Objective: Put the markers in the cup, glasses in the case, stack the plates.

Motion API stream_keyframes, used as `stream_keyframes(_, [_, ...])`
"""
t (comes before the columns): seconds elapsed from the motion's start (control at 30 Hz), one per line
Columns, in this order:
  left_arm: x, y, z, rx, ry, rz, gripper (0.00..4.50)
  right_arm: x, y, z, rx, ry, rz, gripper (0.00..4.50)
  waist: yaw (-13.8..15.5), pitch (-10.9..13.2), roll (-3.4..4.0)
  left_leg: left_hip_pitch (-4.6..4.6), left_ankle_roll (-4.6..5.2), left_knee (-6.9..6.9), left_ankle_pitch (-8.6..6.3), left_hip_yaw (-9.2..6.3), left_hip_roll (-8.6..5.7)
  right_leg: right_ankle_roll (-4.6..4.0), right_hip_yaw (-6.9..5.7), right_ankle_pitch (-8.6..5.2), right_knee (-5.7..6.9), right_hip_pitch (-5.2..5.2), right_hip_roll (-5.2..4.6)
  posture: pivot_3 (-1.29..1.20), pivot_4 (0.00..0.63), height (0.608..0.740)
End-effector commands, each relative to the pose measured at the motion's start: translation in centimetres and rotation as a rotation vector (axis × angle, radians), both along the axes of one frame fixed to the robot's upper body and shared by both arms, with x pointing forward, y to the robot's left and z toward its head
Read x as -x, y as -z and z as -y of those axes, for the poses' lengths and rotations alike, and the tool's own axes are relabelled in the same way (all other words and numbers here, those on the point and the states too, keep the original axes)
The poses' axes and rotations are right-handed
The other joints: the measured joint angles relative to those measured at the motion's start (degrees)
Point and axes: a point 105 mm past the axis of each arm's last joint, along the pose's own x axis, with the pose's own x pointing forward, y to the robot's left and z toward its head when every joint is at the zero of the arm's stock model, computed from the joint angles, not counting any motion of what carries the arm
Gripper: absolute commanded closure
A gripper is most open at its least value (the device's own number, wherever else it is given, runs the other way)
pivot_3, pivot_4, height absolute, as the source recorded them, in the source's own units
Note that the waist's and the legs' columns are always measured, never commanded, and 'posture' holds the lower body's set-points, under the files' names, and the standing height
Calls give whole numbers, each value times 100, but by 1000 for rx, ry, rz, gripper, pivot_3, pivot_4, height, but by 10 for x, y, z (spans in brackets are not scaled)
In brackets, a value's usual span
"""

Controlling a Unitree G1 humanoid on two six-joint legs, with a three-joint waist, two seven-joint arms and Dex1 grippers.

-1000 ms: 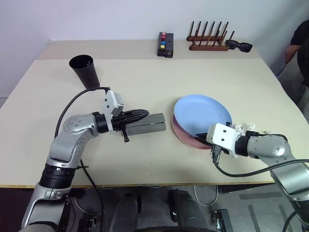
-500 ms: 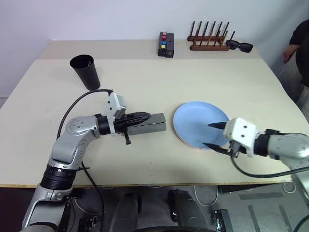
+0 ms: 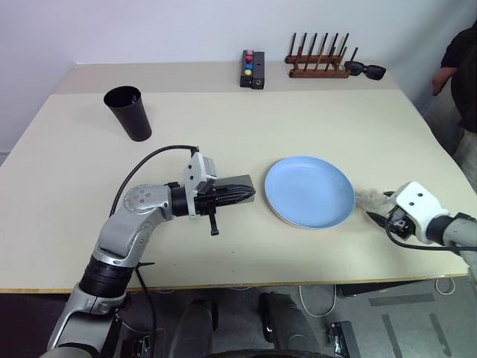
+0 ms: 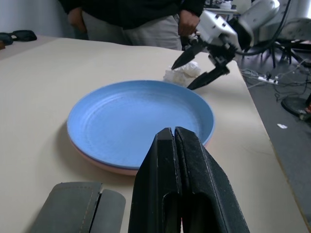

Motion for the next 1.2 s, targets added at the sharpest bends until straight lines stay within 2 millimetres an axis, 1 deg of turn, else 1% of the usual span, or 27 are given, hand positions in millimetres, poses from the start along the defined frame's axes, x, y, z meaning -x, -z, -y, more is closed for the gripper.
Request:
stream_keyframes(0.03, [3,-12,4,18,22,53,4500,-5,-3,2,15,27,25,2189,4,0,0,-2,0,0,0,0,0,1,0,1,-2,0,0,0,150,735])
stream_keyframes(0.07, [3,-11,4,20,20,53,4500,-6,-3,2,20,27,26,2575,8,0,0,-2,0,0,0,0,-1,2,0,1,-4,0,-2,0,150,735])
stream_keyframes(0.13, [4,-10,5,25,17,49,4500,-7,-6,2,15,36,37,3674,19,0,0,-3,0,0,0,-1,-1,4,0,2,-4,0,-2,0,150,735])
stream_keyframes(0.2, [5,-9,7,28,14,46,4500,-7,-10,4,27,42,50,4436,26,0,0,-3,0,0,0,-3,-1,4,-1,2,-4,1,-2,0,150,735])
stream_keyframes(0.27, [5,-8,7,29,12,44,4500,-6,-15,7,56,48,66,4436,23,0,0,-3,0,0,0,-2,-1,4,-1,2,-4,2,-2,0,150,735])
stream_keyframes(0.3, [5,-8,8,32,8,44,4500,-7,-21,10,88,54,89,4436,23,0,0,-2,0,0,0,-2,-1,4,-1,2,-4,2,-2,0,150,735])
stream_keyframes(0.33, [3,-8,8,38,-1,44,4500,-8,-32,12,107,55,126,4436,23,0,0,-2,0,0,0,-2,-1,4,-1,2,-4,2,-2,0,150,735])
stream_keyframes(0.4, [-2,-8,6,43,-26,46,4500,-11,-53,8,112,42,208,4436,23,0,1,-3,0,0,0,-2,-1,4,0,2,-4,2,-2,0,150,735])
stream_keyframes(0.47, [-7,-7,2,39,-54,47,4500,-12,-70,-2,85,6,270,4436,1,0,1,-2,0,0,0,-2,-1,5,0,3,-4,2,-1,0,150,735])
stream_keyframes(0.5, [-8,-6,0,37,-64,46,4500,-11,-78,-16,46,-48,293,4436,-7,0,1,-1,0,0,0,-1,0,5,0,3,-4,2,0,0,150,735])
stream_keyframes(0.53, [-10,-6,-1,37,-70,46,4500,-9,-83,-26,20,-86,305,4436,-9,0,1,0,0,0,0,-3,1,5,0,3,-4,2,3,0,150,735])
stream_keyframes(0.6, [-10,-5,-3,33,-70,46,4500,-3,-86,-54,-71,-195,280,4436,-6,0,1,0,0,-2,0,-7,3,7,-1,4,-4,2,7,0,150,735])
stream_keyframes(0.67, [-9,-3,-2,27,-61,49,4500,7,-80,-83,-135,-315,225,4436,10,0,0,-2,0,-2,0,-12,3,10,-3,6,-4,2,8,0,150,735])
stream_keyframes(0.7, [-9,-3,-2,26,-59,50,4500,10,-77,-90,-150,-341,205,4436,13,0,0,-4,0,-2,0,-12,3,12,-3,6,-4,2,7,0,150,735])
stream_keyframes(0.8, [-8,-6,2,33,-56,55,4500,8,-61,-107,-163,-384,149,4436,33,0,-2,-4,0,1,0,-11,1,9,-3,5,-8,6,1,0,150,735])
stream_keyframes(0.83, [-7,-7,4,35,-54,56,4500,7,-58,-112,-171,-392,131,4207,33,0,-2,-5,0,4,0,-10,-1,8,-4,4,-10,7,-4,0,150,735])
stream_keyframes(0.9, [-5,-8,6,38,-50,56,4500,6,-56,-114,-178,-394,117,3572,30,0,-2,-5,0,5,0,-7,-2,8,-3,4,-11,7,-7,0,150,735])
stream_keyframes(0.97, [-4,-8,6,37,-46,54,4500,5,-60,-112,-169,-384,136,2650,31,0,-2,-6,0,4,0,-7,-2,8,-4,4,-12,7,-7,0,150,735])
stream_keyframes(1.07, [-4,-8,7,31,-37,50,4500,6,-66,-101,-138,-352,166,1104,31,0,-2,-6,0,3,0,-10,-1,9,-5,4,-12,7,-4,0,150,735])
stream_keyframes(1.13, [-4,-8,8,29,-30,49,4500,8,-67,-91,-121,-318,167,1104,40,0,-2,-6,0,3,0,-10,-1,8,-5,4,-12,7,-4,0,150,735])
stream_keyframes(1.17, [-4,-8,10,30,-21,49,4500,7,-66,-72,-102,-243,169,1104,38,0,-2,-7,0,3,0,-10,-2,8,-5,4,-12,7,-4,0,150,735])
stream_keyframes(1.2, [-4,-8,11,30,-15,48,4500,7,-65,-59,-89,-191,171,1104,48,0,-2,-7,0,3,0,-10,-2,8,-5,4,-12,7,-4,0,150,735])
